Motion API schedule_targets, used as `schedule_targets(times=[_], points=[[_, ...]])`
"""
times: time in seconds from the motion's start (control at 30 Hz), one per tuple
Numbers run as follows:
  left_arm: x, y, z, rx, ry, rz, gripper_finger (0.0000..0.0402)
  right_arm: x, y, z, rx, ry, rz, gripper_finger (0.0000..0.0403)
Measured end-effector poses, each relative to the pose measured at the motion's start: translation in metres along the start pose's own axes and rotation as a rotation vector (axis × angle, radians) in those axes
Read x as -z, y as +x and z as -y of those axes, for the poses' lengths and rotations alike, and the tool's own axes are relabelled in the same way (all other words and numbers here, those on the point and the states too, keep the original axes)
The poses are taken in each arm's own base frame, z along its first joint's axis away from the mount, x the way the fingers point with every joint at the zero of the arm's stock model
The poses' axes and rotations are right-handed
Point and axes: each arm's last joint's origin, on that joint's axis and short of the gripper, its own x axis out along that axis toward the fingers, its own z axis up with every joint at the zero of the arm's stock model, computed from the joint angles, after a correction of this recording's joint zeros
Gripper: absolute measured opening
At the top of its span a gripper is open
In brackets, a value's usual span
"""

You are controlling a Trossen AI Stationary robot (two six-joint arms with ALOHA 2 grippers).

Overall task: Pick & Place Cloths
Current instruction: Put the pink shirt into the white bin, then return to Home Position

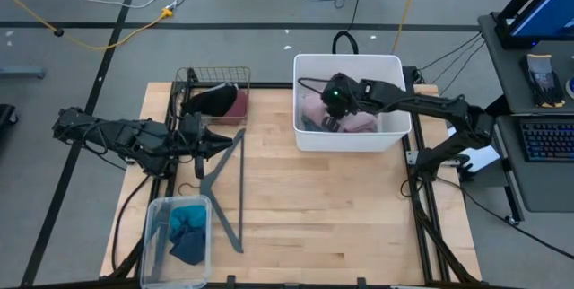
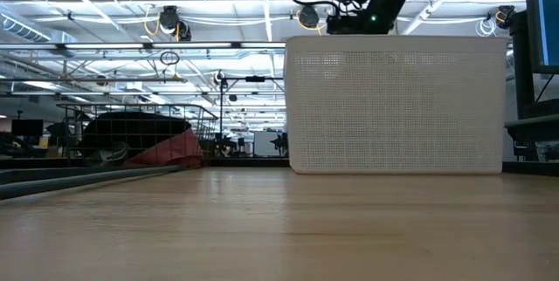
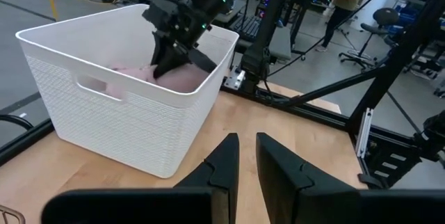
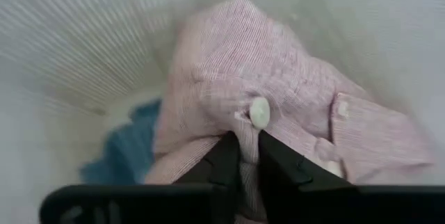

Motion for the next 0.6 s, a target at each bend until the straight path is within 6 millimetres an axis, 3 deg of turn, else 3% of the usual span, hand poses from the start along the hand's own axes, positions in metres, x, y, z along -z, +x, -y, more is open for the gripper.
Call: schedule_targets(times=[0.13, 0.33, 0.6], points=[[0.000, 0.000, 0.000, -0.001, 0.001, -0.001, 0.0049, -0.003, 0.000, 0.001, -0.117, 0.067, 0.031, 0.0061], [0.000, 0.000, 0.000, -0.001, 0.013, -0.001, 0.0049, -0.003, -0.004, 0.001, -0.126, 0.107, 0.041, 0.0098], [0.000, 0.000, 0.000, -0.002, 0.030, -0.002, 0.0049, -0.005, -0.040, 0.007, -0.127, 0.110, 0.163, 0.0178]])
